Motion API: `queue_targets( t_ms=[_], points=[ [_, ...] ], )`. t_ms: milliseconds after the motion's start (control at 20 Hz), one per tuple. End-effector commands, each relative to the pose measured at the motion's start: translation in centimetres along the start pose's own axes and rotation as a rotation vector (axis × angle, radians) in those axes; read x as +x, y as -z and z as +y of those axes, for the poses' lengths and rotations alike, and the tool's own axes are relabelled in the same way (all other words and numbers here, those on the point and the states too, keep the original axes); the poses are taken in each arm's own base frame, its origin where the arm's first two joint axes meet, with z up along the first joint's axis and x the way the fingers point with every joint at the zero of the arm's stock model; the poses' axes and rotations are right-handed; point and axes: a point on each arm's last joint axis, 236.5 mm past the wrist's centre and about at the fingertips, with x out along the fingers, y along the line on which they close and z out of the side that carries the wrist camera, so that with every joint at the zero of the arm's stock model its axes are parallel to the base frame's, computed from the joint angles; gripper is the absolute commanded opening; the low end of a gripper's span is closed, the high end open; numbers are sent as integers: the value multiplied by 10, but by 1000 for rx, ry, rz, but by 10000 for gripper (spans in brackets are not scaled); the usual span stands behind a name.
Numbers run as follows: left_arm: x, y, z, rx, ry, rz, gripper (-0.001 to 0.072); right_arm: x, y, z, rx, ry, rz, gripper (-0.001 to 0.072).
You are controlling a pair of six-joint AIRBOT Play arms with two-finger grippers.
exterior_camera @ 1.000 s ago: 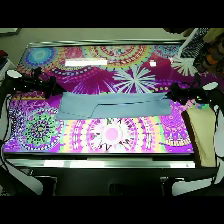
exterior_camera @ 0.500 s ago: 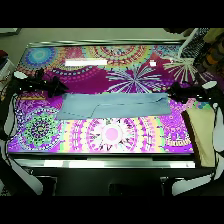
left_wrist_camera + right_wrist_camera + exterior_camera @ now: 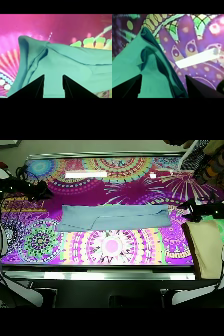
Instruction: Fold the clothes and pants, and hang the long-sleeved shirts on hangers.
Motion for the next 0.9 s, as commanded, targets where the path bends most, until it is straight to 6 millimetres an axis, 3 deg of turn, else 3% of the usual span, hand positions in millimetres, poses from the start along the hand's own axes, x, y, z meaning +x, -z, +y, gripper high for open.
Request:
queue_targets(
  t_ms=[0,400,600,650,750,800,850],
  points=[
    [-17,1,-3,41,-58,-27,280,22,9,5,-81,-62,55,632],
    [-7,7,-18,70,-50,-8,281,71,36,2,-133,-35,164,626],
    [-7,7,-18,70,-50,-8,280,88,53,5,-191,27,209,573],
    [-7,7,-18,70,-50,-8,281,92,57,6,-207,42,216,505],
    [-8,7,-19,70,-50,-7,279,95,59,10,-228,54,217,187],
    [-7,9,-19,69,-48,1,269,93,59,13,-231,49,213,74],
    [-7,12,-21,70,-42,11,170,87,58,17,-239,51,204,43]
  ],
)
